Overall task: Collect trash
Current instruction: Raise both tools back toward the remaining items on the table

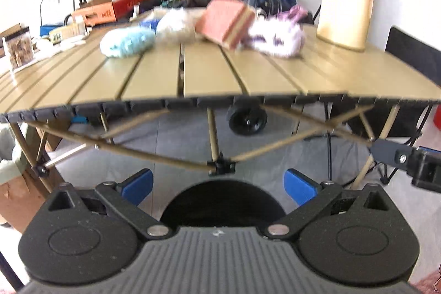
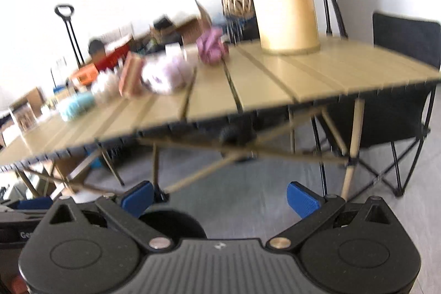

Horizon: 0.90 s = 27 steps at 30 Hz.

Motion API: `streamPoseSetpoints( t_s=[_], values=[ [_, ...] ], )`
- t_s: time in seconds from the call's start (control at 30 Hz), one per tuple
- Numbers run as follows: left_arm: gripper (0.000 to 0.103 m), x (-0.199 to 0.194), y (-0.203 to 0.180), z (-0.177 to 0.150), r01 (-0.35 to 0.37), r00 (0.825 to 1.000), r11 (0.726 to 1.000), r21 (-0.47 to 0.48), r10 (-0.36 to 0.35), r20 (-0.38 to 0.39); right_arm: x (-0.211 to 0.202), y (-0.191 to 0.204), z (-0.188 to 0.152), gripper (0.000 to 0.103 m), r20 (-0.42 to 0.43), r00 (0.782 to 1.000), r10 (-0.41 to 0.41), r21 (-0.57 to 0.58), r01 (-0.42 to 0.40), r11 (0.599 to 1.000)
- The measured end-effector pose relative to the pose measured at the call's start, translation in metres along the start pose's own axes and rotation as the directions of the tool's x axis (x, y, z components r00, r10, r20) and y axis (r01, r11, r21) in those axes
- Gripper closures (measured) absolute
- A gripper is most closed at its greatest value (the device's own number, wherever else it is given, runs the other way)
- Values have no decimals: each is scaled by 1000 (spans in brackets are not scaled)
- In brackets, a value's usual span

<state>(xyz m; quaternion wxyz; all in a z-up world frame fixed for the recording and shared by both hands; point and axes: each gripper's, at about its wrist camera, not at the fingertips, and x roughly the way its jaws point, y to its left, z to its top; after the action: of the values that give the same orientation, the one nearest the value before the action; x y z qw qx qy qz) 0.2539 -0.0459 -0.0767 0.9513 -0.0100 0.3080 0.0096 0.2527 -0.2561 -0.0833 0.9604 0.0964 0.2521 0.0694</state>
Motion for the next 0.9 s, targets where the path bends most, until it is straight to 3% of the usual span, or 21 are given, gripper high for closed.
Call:
streamPoseSetpoints(
  t_s=[0.47,0.7,0.9],
  values=[
    [0,-23,20,42,-17,985,1000,-15,19,171,-20,29,46,0,207,977,45,-73,-31,997],
    [0,-22,25,76,-20,966,1000,-22,25,258,-9,53,69,0,273,961,49,-126,-15,992],
    [0,-12,35,96,-26,960,999,-41,37,278,14,68,94,0,310,949,56,-164,-4,986]
  ],
)
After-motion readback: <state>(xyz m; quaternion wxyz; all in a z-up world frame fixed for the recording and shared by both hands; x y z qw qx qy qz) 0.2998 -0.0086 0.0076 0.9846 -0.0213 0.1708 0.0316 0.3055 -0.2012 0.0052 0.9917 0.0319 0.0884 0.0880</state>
